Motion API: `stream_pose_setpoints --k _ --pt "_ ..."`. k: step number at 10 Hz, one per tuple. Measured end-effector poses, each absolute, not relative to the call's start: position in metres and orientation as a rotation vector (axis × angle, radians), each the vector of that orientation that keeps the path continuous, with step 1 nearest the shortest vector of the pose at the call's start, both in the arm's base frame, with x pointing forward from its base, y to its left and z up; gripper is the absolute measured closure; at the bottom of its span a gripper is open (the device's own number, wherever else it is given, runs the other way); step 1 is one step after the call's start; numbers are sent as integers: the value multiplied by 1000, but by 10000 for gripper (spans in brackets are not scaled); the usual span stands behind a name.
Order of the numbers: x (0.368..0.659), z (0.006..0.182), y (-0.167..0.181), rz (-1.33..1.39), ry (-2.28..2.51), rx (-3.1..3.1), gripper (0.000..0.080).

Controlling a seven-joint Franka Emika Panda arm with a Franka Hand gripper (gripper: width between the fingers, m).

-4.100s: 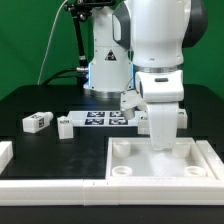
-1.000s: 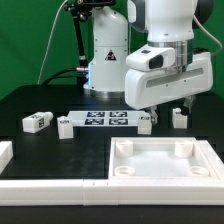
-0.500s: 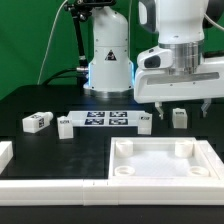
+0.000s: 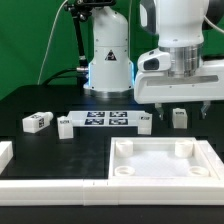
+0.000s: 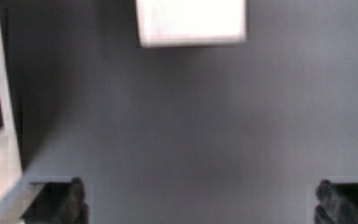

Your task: Assemble one leg

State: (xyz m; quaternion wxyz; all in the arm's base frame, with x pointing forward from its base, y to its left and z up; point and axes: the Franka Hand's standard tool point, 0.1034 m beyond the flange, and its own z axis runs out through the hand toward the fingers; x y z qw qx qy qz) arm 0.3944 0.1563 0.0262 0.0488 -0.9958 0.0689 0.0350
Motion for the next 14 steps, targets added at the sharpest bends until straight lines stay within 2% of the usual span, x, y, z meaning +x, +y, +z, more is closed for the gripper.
stream_pose_setpoints --k 2,7,10,12,14 --pt "373 20 154 364 171 -3041 151" --pt "367 20 157 1013 124 -2906 151" --pt "365 18 155 1266 67 -2774 151" --pt "351 17 154 1498 54 -2654 151" --pt "350 12 156 1504 51 -2652 151"
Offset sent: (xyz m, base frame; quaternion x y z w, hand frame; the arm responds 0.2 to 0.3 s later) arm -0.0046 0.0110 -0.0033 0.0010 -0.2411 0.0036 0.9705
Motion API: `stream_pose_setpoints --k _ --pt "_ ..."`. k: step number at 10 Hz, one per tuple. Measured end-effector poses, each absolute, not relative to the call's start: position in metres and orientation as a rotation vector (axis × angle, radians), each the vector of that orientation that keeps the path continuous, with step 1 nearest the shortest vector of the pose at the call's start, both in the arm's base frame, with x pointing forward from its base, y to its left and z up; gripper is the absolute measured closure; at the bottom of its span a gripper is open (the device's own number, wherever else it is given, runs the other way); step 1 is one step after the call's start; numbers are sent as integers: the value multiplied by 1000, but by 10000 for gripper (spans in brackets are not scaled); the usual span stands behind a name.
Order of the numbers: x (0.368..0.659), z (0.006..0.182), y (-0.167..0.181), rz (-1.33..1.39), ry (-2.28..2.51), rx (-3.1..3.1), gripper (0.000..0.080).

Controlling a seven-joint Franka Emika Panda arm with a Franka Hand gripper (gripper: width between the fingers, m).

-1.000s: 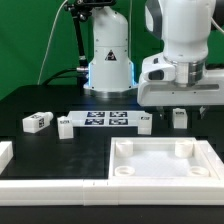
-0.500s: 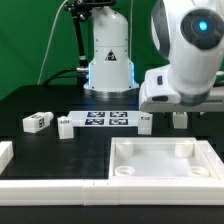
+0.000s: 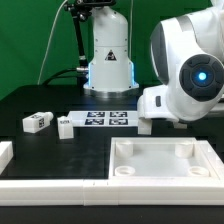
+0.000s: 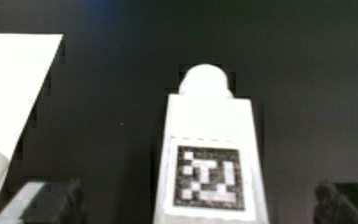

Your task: Assemble one leg

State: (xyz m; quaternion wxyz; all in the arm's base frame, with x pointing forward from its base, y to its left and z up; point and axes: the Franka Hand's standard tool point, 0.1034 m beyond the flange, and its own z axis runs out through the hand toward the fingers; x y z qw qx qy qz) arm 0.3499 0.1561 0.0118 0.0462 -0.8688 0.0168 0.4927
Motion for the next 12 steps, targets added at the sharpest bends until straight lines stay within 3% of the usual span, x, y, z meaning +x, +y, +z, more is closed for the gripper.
stream_pose_setpoints --k 5,7,8,9,12 --pt "343 8 162 1540 85 -2667 151" --pt "343 8 162 1539 82 -2667 408" --pt "343 8 162 1540 82 -2666 408" --pt "343 8 162 1540 82 -2666 511" --pt "343 8 162 1540 82 -2666 511"
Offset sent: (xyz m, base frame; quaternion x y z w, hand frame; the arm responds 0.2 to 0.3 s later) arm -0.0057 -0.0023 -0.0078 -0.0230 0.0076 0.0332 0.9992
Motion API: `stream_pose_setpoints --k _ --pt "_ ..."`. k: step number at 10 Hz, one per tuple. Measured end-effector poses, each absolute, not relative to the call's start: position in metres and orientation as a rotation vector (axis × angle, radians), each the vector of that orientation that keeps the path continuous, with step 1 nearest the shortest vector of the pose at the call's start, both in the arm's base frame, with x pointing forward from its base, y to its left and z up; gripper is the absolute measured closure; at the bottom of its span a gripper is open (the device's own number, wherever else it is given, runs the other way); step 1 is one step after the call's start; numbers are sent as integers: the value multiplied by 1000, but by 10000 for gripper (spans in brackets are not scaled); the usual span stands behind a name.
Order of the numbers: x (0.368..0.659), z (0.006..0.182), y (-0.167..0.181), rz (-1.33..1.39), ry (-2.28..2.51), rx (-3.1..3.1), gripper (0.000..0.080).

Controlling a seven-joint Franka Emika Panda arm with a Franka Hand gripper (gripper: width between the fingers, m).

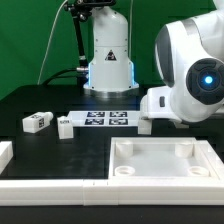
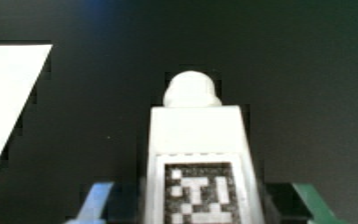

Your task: Assemble one leg

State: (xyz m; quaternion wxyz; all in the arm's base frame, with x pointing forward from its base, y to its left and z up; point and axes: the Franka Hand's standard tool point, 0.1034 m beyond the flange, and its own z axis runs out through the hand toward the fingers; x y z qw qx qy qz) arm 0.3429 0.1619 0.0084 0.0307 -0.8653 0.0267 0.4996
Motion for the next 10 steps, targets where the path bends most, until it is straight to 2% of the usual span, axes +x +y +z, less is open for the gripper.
stream_pose_setpoints --k 3,5,8,10 --pt "345 11 161 1538 69 -2660 511" --pt "362 33 154 1521 46 -2644 509" --pt "379 54 151 1459 56 -2671 509" --pt "381 57 153 1446 48 -2679 509"
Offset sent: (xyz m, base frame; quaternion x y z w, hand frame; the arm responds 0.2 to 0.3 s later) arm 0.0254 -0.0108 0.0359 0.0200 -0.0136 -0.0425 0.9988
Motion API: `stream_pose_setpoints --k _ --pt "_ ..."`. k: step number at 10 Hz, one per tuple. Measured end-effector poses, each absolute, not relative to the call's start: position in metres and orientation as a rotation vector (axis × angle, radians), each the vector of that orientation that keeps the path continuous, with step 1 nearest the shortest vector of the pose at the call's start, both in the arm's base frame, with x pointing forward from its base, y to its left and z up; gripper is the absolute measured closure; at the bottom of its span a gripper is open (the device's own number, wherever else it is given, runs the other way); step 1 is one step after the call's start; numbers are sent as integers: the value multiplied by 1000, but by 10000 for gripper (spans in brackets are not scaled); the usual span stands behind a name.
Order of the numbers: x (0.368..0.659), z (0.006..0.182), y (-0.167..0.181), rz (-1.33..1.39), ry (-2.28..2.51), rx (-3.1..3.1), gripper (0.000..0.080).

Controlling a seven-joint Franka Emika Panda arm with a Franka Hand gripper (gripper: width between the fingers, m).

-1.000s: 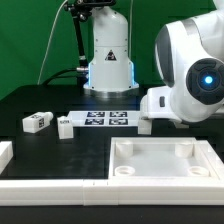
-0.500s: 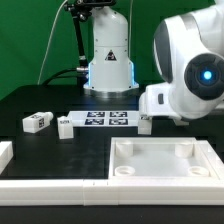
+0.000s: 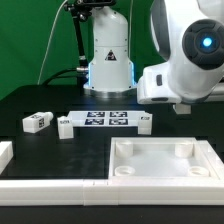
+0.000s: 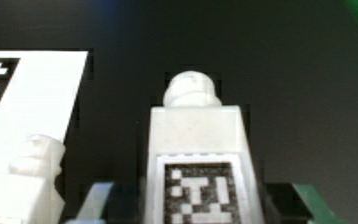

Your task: Assemble one leg

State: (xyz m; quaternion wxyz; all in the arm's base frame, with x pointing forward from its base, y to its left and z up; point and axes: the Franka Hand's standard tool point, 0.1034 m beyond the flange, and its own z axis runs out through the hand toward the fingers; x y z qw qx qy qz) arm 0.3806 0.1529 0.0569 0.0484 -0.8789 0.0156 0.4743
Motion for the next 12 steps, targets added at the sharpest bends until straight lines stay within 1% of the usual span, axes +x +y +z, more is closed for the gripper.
stream_pose_setpoints --k 1,2,3,4,5,6,8,9,12 --pt "386 53 154 1390 53 -2704 509" --pt "395 51 156 1216 68 -2781 509" --pt "394 52 154 1094 66 -2830 509" --pt "398 49 150 1007 59 -2855 509" --pt "408 53 149 897 67 -2888 509" --pt "416 62 147 829 70 -2908 509" --pt "434 71 147 581 82 -2961 509" --pt "436 69 147 407 82 -2991 509" --pt "439 69 149 -3 65 -3014 509"
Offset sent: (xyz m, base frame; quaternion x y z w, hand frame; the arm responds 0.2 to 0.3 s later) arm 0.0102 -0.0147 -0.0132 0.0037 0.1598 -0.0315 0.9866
